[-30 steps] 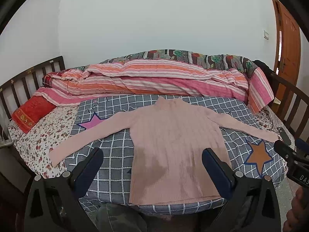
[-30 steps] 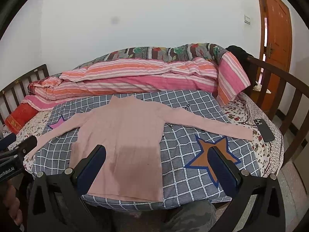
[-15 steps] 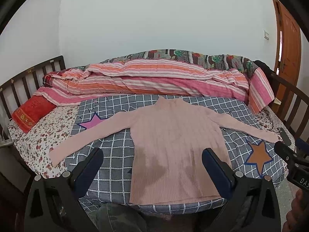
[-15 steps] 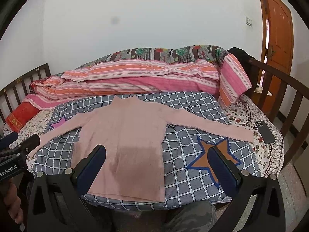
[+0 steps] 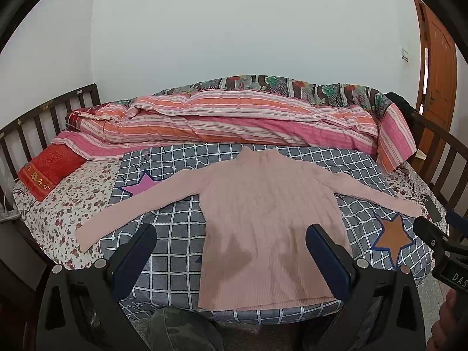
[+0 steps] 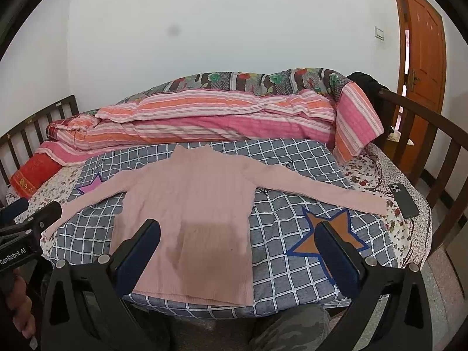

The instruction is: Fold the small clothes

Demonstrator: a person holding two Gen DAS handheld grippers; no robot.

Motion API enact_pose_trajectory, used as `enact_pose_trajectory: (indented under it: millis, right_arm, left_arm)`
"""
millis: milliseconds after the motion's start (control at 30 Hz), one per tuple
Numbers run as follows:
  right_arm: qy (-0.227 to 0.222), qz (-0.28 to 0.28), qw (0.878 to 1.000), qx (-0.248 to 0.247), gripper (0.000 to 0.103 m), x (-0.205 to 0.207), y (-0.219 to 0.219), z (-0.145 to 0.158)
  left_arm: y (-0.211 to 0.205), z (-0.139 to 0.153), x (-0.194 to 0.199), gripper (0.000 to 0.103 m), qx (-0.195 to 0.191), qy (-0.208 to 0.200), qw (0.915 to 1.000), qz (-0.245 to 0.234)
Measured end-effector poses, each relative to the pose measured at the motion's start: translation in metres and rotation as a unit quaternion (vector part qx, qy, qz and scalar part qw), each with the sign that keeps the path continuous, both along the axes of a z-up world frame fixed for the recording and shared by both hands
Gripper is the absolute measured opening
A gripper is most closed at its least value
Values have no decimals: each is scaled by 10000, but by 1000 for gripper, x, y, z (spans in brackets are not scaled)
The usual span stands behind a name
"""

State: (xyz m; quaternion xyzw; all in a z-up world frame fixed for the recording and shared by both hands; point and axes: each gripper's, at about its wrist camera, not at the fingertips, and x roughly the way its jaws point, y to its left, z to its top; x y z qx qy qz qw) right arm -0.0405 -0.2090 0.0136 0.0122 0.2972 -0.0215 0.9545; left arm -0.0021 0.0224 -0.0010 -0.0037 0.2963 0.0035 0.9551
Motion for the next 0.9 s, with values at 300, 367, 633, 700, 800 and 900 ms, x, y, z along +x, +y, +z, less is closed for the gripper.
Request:
enact_pose_trajectory:
  millis: [300, 367, 633, 700, 800, 900]
  right_arm:
    - [50, 24, 10000, -21, 103, 1, 3, -6]
    - [46, 30, 10000, -23, 103, 1, 3, -7]
    - [51, 31, 10000, -34, 103, 1, 5, -7]
    - [52, 26, 10000, -41, 103, 2, 5, -7]
    - [35, 23, 10000, -41, 103, 2, 4, -7]
    - [54, 26, 10000, -32, 103, 4, 3, -7]
  left_arm:
    - [4, 1, 2, 103, -28, 15, 10000, 27]
    - [4, 1, 1, 103, -26, 10, 10000, 21]
    - [5, 0, 2, 103, -38, 12, 10000, 16]
    - [5, -1, 3, 103, -50, 19, 10000, 2]
    - [6, -2, 5, 103, -95, 23, 10000, -21]
    - [7, -4, 8, 103, -126, 38, 9999, -21]
